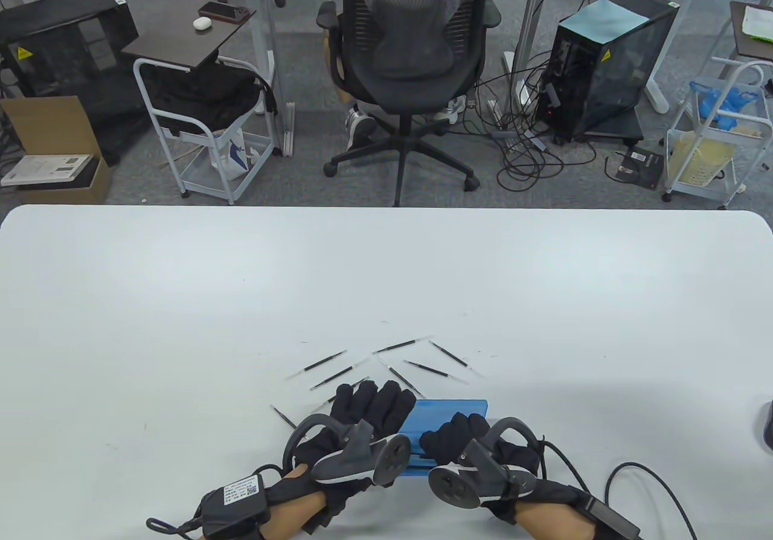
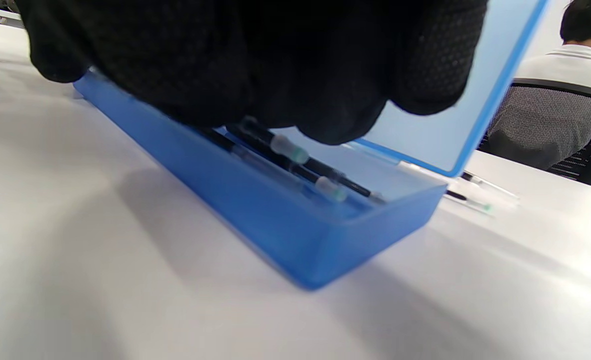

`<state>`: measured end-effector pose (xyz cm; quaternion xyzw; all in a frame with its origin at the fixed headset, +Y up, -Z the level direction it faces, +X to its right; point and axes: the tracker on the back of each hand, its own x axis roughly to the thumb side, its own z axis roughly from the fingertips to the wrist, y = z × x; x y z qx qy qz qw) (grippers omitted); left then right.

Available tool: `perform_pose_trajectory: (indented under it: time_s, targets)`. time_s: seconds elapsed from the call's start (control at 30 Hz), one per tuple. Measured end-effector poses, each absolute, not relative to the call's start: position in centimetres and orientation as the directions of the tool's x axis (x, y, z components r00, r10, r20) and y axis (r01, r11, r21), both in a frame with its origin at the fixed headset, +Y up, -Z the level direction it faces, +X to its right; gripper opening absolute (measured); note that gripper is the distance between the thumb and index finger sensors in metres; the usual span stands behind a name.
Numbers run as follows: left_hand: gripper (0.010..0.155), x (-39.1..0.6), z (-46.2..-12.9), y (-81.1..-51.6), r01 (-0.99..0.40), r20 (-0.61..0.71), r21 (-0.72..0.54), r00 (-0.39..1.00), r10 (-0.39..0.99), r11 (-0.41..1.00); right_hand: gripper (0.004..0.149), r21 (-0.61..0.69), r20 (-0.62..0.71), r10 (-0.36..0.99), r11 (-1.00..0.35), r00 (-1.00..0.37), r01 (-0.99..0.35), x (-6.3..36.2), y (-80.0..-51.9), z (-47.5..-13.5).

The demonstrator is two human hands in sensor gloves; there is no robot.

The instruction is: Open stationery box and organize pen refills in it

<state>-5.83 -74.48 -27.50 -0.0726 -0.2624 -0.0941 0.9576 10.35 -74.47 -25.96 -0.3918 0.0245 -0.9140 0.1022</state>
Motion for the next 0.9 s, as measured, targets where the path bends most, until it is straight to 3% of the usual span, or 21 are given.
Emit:
perform_pose_trajectory:
  time_s: [0.3,0.57,0.77,0.9]
  targets:
    - [0.12,-5.9,-27.5,-74.5,0.218,0.515,-0.09,0.845,-0.142,0.972,0.057,-0.124,0.692,-0.17,-0.985,-0.702,0.117,10.6,-73.6,-25.8]
    - [0.12,-5.9,-27.5,-74.5,0.218,0.516,-0.089,0.845,-0.142,0.972,0.057,-0.16,0.665,-0.074,-0.986,-0.743,-0.046,11.8,-69.7,-25.4]
    - [0.12,-5.9,-27.5,-74.5,0.218,0.516,-0.088,0.844,-0.142,0.972,0.057,-0.2,0.567,-0.034,-0.975,-0.823,-0.097,14.5,-65.8,-28.2]
    - [0.12,-5.9,-27.5,-74.4,0.219,0.516,-0.085,0.844,-0.145,0.972,0.058,-0.191,0.493,-0.054,-0.981,-0.868,-0.047,15.6,-64.9,-31.0]
